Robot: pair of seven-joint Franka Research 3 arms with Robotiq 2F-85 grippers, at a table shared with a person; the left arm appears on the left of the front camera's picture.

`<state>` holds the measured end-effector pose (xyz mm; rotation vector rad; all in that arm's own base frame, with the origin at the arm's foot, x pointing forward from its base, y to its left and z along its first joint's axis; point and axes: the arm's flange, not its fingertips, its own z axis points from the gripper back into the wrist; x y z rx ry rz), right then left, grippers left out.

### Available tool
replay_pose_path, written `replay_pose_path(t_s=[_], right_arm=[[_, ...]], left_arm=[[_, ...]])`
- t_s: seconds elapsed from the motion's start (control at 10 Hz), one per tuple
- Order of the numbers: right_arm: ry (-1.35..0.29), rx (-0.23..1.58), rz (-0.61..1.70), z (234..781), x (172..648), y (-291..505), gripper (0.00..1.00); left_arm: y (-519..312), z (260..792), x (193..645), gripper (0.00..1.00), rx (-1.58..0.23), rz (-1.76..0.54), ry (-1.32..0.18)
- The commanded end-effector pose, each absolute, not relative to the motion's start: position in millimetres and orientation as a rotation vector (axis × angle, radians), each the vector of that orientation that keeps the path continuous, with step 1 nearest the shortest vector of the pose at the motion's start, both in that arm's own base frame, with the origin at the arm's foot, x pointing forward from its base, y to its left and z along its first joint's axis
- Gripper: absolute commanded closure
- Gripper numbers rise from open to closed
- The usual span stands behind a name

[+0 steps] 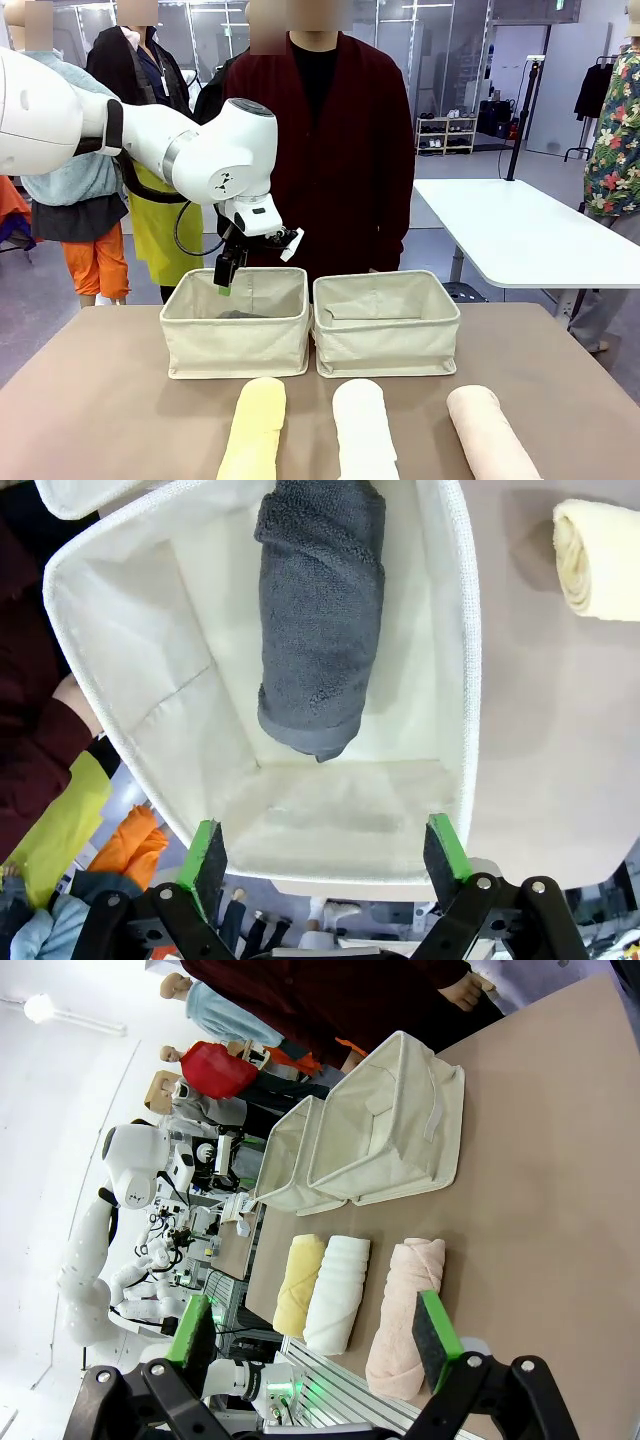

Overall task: Divide the towels into two baskets.
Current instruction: Pick up one hotel-folded towel from the bottom of the table and place it in the Fabric basket indicated by the person.

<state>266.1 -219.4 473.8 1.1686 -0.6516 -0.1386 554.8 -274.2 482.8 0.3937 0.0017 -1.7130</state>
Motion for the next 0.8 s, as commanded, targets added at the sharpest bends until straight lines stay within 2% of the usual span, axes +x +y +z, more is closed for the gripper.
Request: replay_pose_path(t_s=[0.0, 0.2, 0.5, 0.7], right_arm=[[-0.665, 1.177, -0.13, 476, 264, -220, 0.0], [-0.665, 1.177, -0.13, 476, 264, -220, 0.0], [-0.665, 1.177, -0.13, 476, 264, -220, 0.0], [-0.665, 1.177, -0.13, 476, 264, -220, 0.0]], left_arm=[[-271, 485, 557, 0.0, 0.385, -1.724, -0.003], [-274, 483, 555, 0.0, 0.394, -1.713, 0.002], [-191, 549, 475, 0.0, 0.127, -1.487, -0.186], [-131, 567, 428, 0.0, -0.16, -1.38, -0.347]])
